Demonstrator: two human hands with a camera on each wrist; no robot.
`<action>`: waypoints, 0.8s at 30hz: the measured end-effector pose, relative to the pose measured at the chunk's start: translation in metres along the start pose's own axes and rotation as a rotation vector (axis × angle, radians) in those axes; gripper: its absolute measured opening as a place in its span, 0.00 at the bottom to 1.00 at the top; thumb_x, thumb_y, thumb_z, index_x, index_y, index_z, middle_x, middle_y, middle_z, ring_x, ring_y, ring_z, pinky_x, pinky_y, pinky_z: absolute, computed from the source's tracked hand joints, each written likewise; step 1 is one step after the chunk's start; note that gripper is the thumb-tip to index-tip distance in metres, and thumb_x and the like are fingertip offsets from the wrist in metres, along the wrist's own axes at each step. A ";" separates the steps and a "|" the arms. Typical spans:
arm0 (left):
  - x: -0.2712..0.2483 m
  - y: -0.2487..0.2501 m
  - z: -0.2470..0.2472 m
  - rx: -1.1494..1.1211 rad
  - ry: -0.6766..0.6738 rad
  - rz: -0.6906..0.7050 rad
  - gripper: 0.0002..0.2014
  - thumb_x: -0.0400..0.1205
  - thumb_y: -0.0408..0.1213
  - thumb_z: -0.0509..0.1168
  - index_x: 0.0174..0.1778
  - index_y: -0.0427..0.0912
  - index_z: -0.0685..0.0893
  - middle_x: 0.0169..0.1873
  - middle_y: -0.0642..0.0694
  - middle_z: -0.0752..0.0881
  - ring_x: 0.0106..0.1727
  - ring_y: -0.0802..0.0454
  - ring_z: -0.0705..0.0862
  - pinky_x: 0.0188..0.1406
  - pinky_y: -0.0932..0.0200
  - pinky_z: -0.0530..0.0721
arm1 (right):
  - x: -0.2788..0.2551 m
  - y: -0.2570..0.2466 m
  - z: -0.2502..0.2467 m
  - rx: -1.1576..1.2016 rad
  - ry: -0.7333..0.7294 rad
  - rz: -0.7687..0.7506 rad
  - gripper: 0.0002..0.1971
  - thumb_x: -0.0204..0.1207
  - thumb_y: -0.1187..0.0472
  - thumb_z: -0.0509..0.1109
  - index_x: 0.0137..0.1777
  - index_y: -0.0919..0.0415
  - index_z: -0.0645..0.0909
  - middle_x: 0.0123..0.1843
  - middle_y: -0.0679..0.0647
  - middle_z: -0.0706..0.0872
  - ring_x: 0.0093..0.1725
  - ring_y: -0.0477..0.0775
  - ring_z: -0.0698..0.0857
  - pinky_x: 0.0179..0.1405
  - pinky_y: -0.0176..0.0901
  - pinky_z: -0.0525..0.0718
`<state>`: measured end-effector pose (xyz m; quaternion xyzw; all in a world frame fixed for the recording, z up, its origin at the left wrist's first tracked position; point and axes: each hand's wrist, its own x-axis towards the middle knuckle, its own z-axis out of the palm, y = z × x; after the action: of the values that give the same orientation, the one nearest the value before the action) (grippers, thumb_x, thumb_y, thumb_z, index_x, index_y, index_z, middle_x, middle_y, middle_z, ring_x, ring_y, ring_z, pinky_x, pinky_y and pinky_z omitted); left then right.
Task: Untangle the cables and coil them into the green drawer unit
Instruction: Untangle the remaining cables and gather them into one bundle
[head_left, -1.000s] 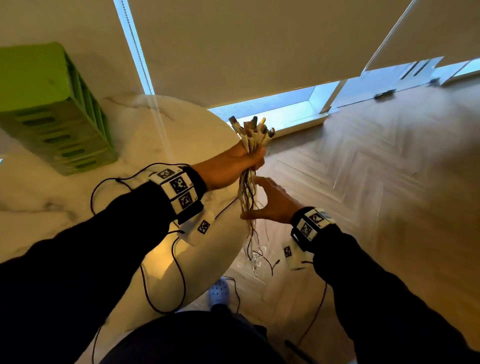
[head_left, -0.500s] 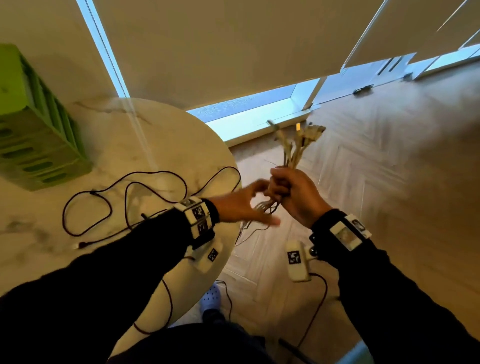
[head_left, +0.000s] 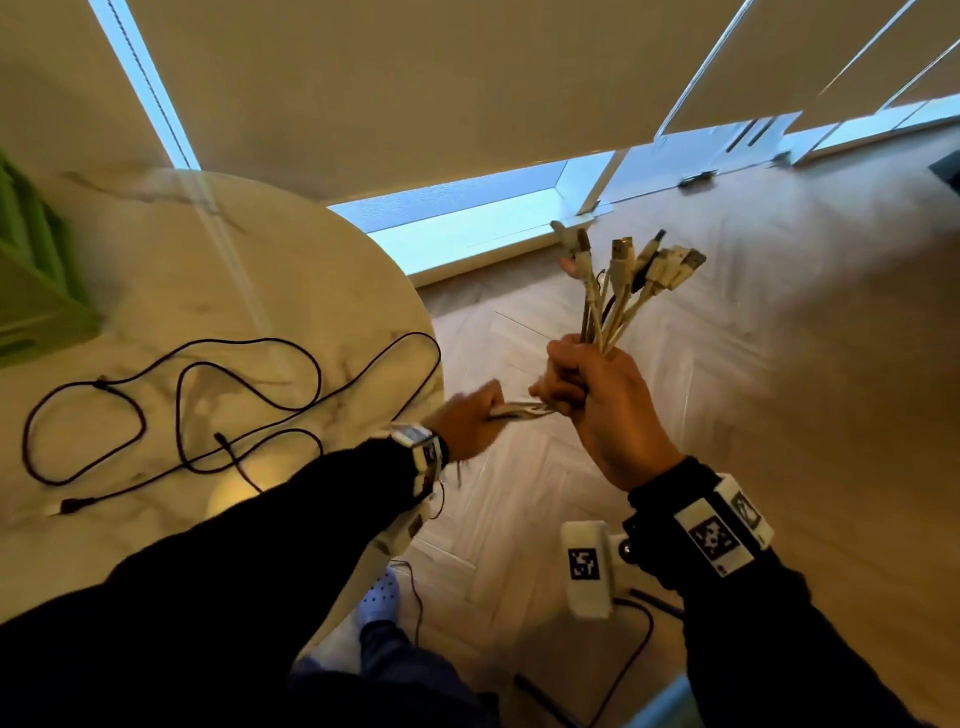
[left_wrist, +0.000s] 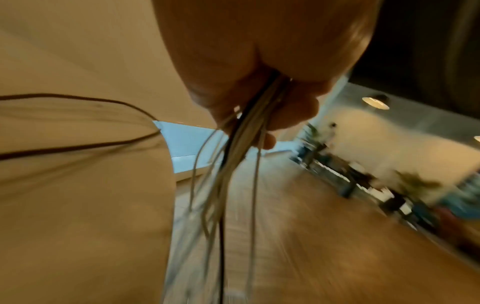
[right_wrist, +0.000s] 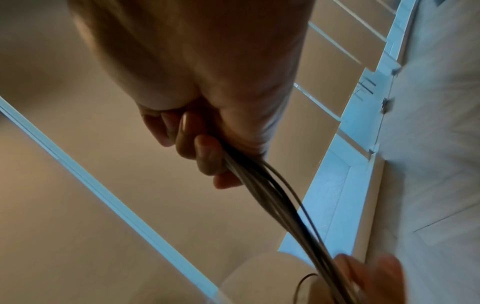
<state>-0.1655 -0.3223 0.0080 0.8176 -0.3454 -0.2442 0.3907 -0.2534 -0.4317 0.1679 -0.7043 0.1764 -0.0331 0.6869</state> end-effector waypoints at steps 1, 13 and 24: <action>-0.005 -0.002 0.011 -0.004 -0.148 -0.044 0.13 0.87 0.48 0.64 0.49 0.42 0.72 0.32 0.44 0.82 0.35 0.35 0.85 0.32 0.41 0.82 | 0.003 0.002 -0.006 -0.012 0.010 0.021 0.19 0.80 0.58 0.63 0.27 0.50 0.67 0.25 0.50 0.63 0.28 0.52 0.67 0.50 0.56 0.79; -0.021 0.059 -0.051 -0.786 -0.187 0.062 0.30 0.84 0.69 0.51 0.68 0.53 0.84 0.71 0.51 0.84 0.77 0.50 0.77 0.81 0.38 0.67 | 0.014 0.032 -0.008 -0.318 -0.341 0.251 0.15 0.85 0.62 0.64 0.34 0.53 0.74 0.26 0.46 0.70 0.27 0.47 0.70 0.35 0.45 0.75; -0.056 0.081 -0.106 -0.952 -0.243 -0.038 0.20 0.92 0.43 0.54 0.35 0.40 0.74 0.23 0.47 0.73 0.35 0.43 0.89 0.54 0.50 0.88 | 0.038 0.106 0.037 -0.648 -0.887 0.452 0.13 0.75 0.60 0.79 0.33 0.55 0.80 0.41 0.54 0.87 0.47 0.51 0.85 0.57 0.48 0.83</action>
<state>-0.1606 -0.2675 0.1412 0.5200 -0.2238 -0.4755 0.6733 -0.2287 -0.4065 0.0549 -0.7698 0.0193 0.4668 0.4349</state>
